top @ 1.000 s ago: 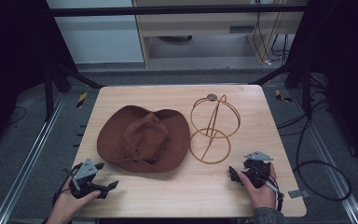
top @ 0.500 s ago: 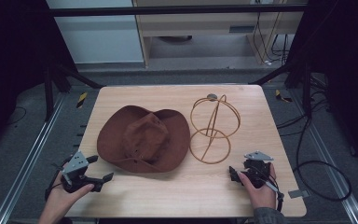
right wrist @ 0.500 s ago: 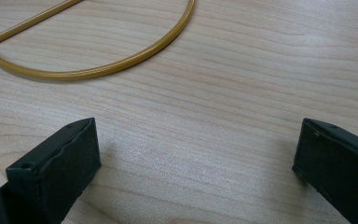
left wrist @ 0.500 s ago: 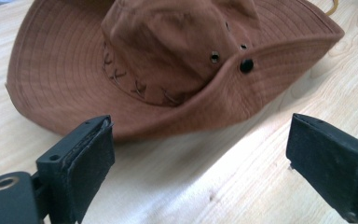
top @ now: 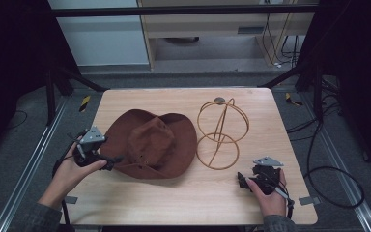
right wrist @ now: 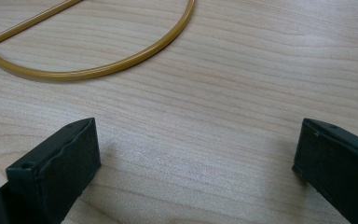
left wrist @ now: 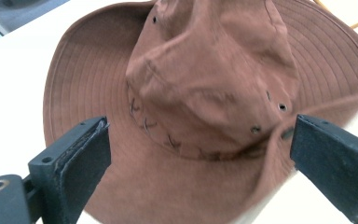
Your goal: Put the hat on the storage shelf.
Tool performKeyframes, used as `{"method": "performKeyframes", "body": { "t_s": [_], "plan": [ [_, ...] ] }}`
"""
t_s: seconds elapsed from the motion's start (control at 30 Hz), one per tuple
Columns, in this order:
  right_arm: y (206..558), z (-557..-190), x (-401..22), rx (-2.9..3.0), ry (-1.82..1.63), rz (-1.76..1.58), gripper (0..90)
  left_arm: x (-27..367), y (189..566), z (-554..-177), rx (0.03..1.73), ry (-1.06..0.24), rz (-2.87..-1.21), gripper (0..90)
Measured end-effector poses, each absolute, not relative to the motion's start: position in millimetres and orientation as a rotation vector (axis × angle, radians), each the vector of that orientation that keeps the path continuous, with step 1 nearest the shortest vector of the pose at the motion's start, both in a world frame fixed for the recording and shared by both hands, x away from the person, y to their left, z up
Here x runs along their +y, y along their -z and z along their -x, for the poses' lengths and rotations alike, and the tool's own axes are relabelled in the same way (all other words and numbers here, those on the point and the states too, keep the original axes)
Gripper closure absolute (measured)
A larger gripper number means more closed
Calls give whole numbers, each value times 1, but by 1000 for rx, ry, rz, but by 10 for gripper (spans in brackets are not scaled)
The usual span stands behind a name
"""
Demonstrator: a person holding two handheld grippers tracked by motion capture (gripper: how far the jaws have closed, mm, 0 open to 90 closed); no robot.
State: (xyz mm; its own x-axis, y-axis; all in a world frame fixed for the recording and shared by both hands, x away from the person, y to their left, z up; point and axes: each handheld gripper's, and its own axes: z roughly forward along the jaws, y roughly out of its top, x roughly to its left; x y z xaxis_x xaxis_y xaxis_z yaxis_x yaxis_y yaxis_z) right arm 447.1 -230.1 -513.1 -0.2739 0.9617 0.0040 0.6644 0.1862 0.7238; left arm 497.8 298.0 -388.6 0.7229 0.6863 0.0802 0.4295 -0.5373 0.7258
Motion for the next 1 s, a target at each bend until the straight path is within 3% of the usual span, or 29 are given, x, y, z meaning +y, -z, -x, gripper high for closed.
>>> {"method": "performKeyframes", "body": {
  "t_s": [1.0],
  "plan": [
    [513,-448,-229,2002,-860,-1528,4,235,363,-561,809,-433,-2418,51]
  ]
}}
